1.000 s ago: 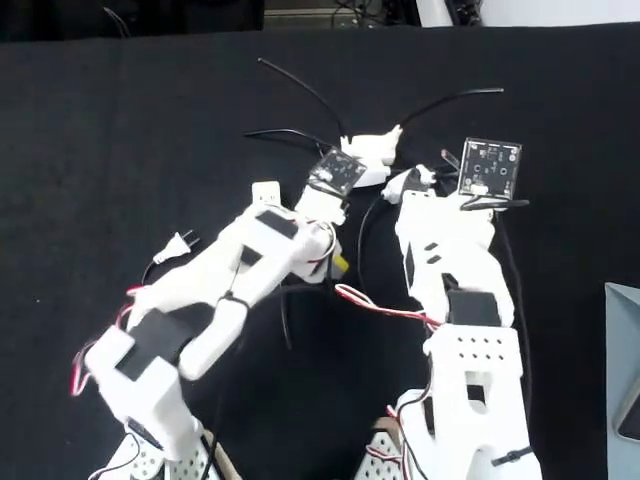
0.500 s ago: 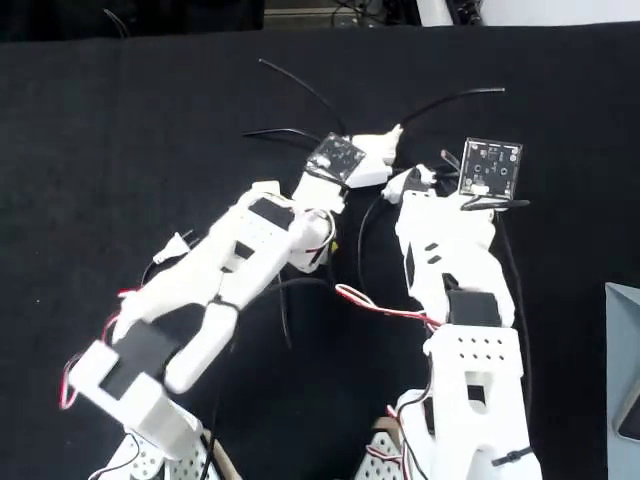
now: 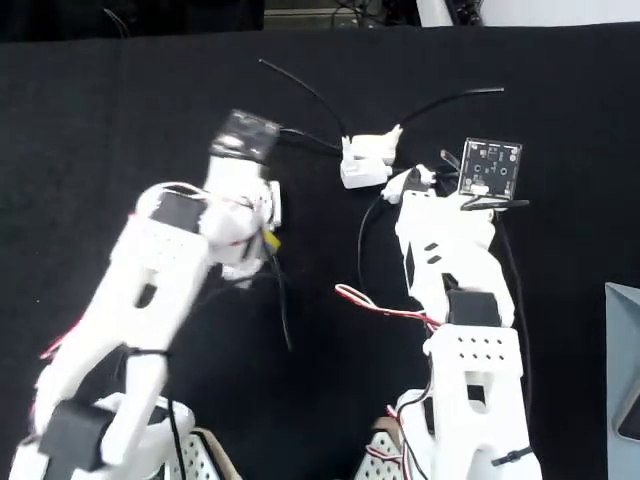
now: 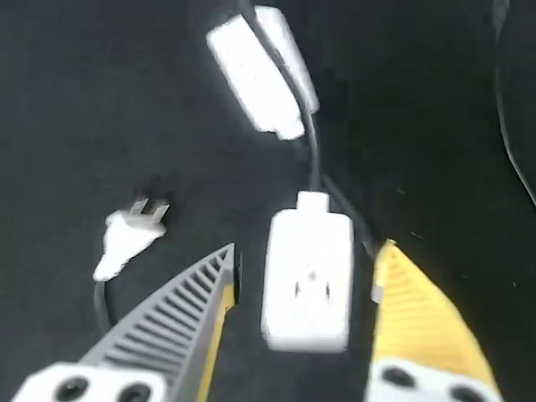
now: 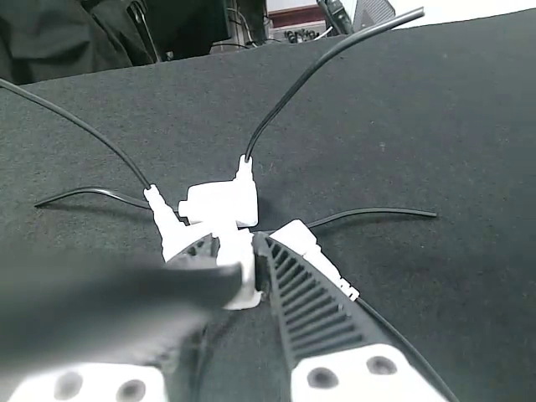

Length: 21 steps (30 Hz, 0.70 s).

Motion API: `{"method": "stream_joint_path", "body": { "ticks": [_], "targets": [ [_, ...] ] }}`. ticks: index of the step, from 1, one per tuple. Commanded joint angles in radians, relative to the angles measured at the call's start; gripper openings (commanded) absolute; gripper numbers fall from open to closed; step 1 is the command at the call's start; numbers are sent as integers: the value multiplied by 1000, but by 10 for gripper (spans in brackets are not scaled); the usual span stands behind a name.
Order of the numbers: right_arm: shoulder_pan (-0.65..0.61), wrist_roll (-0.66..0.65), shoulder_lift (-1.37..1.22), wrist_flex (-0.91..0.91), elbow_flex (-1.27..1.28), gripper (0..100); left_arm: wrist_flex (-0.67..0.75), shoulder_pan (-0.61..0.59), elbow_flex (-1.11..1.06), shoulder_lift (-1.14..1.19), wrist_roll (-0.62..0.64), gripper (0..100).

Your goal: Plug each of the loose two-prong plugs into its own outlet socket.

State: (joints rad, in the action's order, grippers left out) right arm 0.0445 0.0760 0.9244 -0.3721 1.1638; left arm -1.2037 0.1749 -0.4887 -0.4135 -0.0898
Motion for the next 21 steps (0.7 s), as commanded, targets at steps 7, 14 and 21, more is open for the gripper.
{"method": "stream_joint_path", "body": {
  "ticks": [7,14,21],
  "targets": [
    [11,12,15,20,-48,13,32,-36,-148,-157,-114,292],
    [11,12,15,20,-48,13,239,110,-426,-153,-115,268],
    [11,12,15,17,-48,13,339,193,-478,-150,-107,230]
  ]
}}
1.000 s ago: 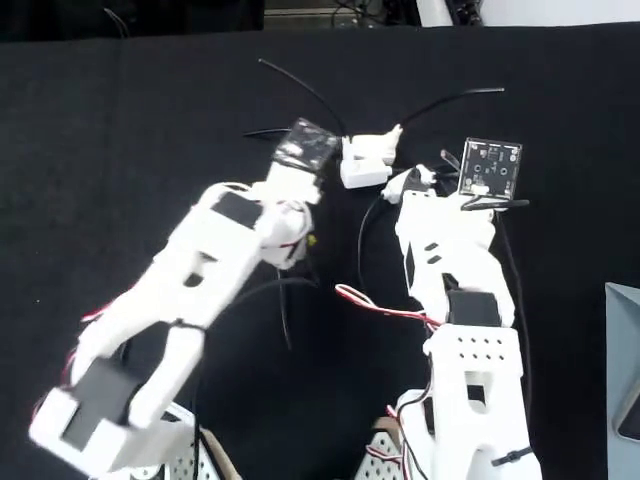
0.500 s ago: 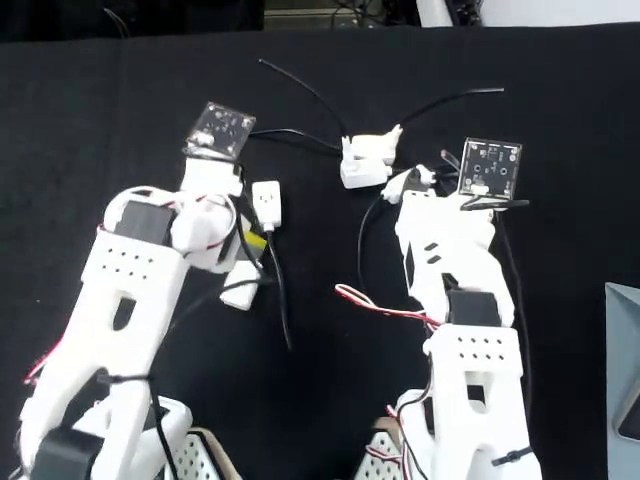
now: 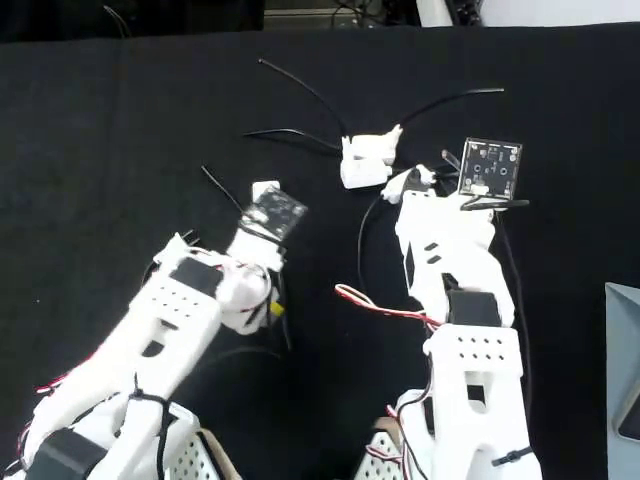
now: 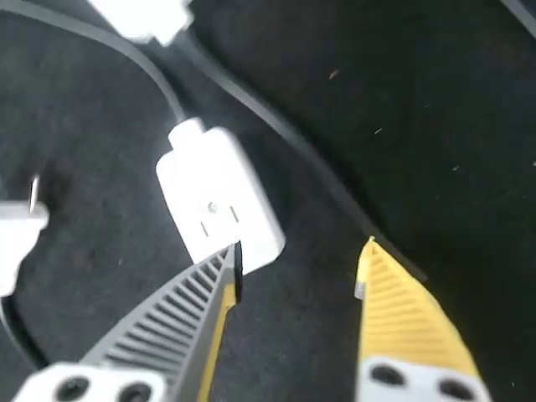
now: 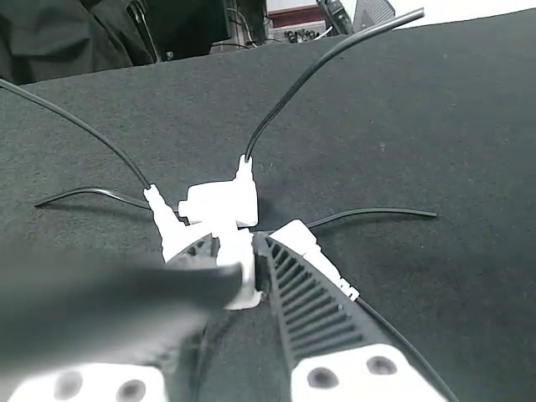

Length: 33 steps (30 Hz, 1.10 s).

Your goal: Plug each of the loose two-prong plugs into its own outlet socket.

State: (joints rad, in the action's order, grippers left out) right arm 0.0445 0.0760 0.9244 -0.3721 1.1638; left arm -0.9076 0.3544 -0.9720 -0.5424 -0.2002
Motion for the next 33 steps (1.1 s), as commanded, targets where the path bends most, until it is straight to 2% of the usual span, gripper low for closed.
{"method": "stream_joint_path", "body": {
  "ticks": [1,6,10,13,17,25,29,33],
  "targets": [
    [11,12,15,17,-48,13,52,13,5,-15,3,232],
    [11,12,15,17,-47,13,77,2,28,137,26,232],
    [11,12,15,17,-47,13,86,-99,119,319,38,259],
    [11,11,15,17,-47,13,41,-142,191,393,38,234],
    [11,9,15,21,-39,13,31,-150,205,394,37,173],
    [11,6,15,21,-38,13,28,-162,194,394,37,159],
    [11,6,15,21,-38,13,29,-179,205,393,37,88],
    [11,6,15,21,-38,13,20,-136,185,341,23,73]
  ]
}}
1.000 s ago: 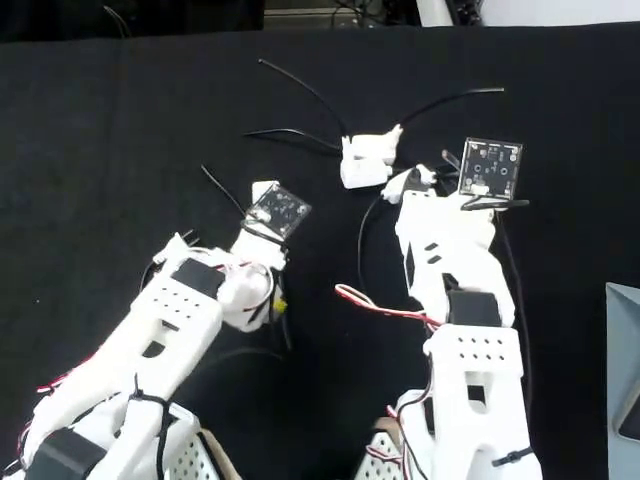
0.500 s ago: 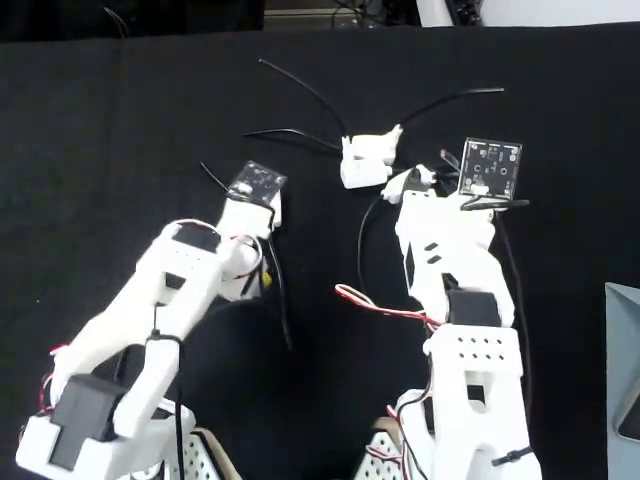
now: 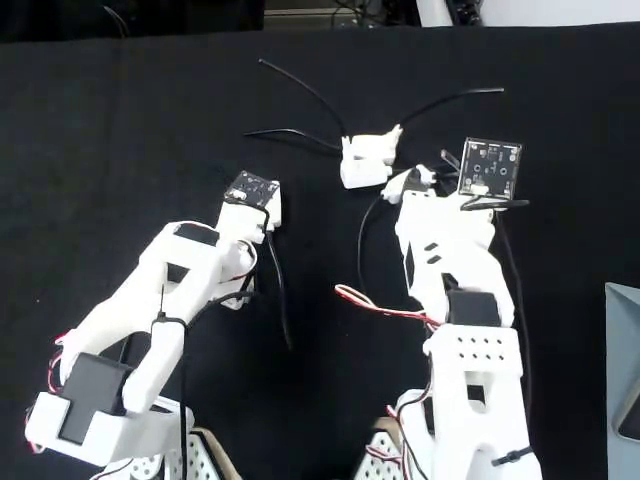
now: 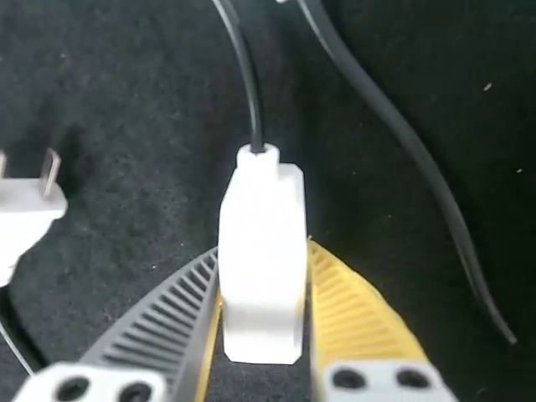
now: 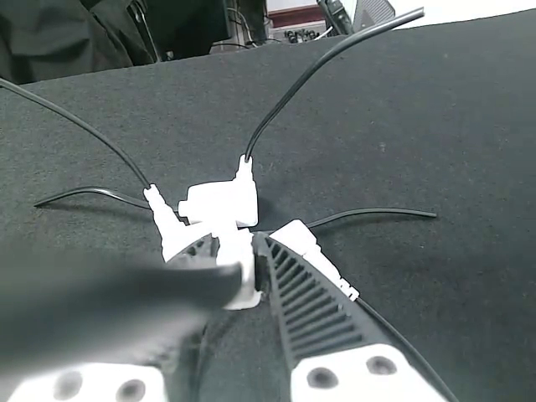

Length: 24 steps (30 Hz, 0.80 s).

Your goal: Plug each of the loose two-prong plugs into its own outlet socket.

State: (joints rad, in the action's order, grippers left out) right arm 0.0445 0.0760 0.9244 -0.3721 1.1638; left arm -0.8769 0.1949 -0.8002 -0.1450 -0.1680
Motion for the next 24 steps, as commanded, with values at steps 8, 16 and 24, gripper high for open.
{"method": "stream_joint_path", "body": {
  "ticks": [8,16,24],
  "targets": [
    [11,6,15,21,-38,13,-35,93,-157,-347,-21,111],
    [0,6,15,20,-38,13,-26,-114,-237,-382,-40,291],
    [-31,5,13,15,-33,13,51,-306,-228,-356,-97,288]
  ]
}}
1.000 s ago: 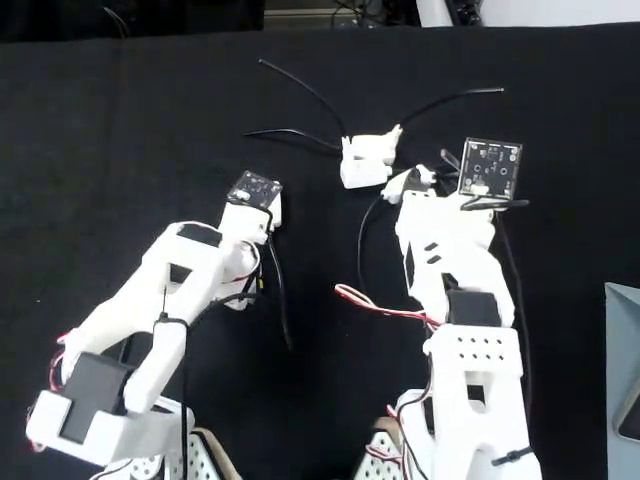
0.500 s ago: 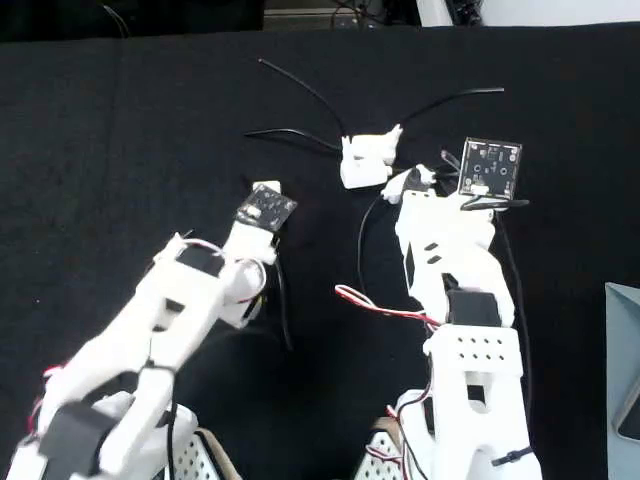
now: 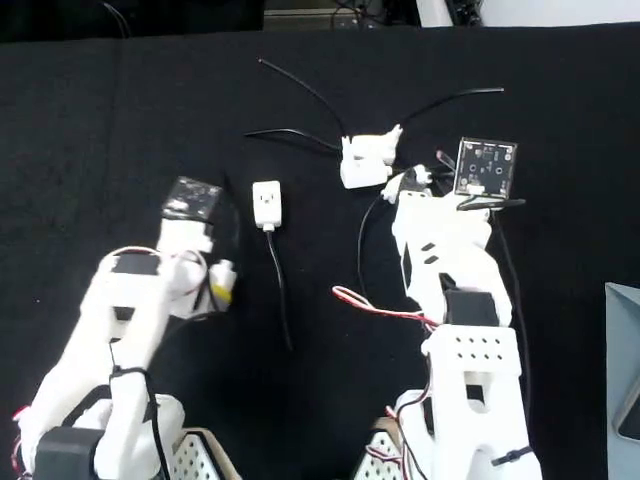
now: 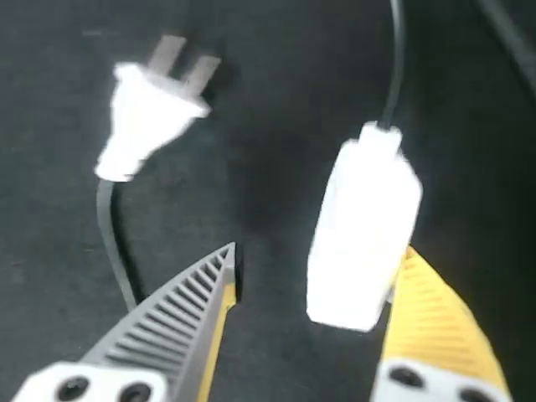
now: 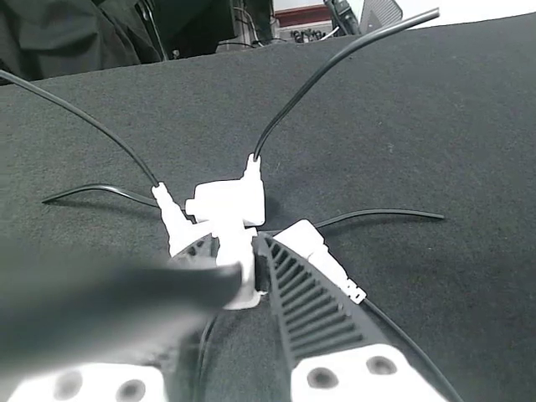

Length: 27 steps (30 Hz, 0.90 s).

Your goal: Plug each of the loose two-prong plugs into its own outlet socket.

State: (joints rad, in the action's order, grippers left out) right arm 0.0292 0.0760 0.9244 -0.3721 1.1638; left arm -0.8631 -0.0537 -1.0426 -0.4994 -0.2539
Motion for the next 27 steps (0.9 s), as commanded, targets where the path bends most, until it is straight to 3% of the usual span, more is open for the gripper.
{"method": "stream_joint_path", "body": {
  "ticks": [1,17,23,27],
  "targets": [
    [-15,5,13,17,-31,13,40,-67,16,-2,-12,288],
    [-12,3,-211,23,-125,13,43,-62,36,8,-12,287],
    [-14,3,-220,23,-130,13,43,70,28,8,-15,160],
    [-15,3,-220,23,-128,13,43,188,36,6,-43,153]
  ]
}}
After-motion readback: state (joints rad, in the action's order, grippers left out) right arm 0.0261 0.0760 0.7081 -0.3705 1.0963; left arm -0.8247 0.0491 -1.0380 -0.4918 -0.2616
